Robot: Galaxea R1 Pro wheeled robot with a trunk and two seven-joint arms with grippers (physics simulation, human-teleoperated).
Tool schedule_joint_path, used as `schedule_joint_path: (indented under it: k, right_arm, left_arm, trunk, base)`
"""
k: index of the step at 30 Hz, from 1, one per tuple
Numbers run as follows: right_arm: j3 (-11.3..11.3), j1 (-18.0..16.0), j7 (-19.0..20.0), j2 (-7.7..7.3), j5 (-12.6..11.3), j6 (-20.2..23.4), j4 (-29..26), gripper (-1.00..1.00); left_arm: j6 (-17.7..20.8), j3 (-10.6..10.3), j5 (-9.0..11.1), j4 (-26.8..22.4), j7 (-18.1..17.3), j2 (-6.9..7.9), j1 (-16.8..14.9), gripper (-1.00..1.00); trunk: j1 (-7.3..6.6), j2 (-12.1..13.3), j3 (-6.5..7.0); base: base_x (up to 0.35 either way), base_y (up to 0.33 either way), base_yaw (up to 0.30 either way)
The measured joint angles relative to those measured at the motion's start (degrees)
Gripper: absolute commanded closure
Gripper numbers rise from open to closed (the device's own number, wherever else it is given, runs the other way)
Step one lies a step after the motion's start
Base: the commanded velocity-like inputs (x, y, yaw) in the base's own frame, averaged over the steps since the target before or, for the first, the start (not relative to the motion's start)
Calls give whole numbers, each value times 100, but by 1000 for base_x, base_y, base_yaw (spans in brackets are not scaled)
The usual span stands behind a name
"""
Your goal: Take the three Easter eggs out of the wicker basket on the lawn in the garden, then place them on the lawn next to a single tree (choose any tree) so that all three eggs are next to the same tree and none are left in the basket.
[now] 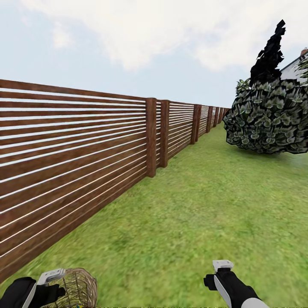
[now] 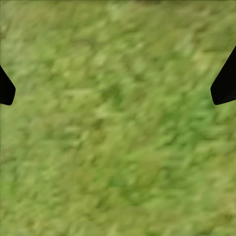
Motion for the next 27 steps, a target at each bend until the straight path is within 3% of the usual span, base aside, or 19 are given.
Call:
schedule_joint_path:
  k: [27]
  right_arm:
    - [0,0,0,-1,0,0,0,-100]
  left_arm:
    - [-4,0,0,-9,0,13,-2,-100]
  trunk:
    - [593,-1083,-485]
  base:
    - [0,0,0]
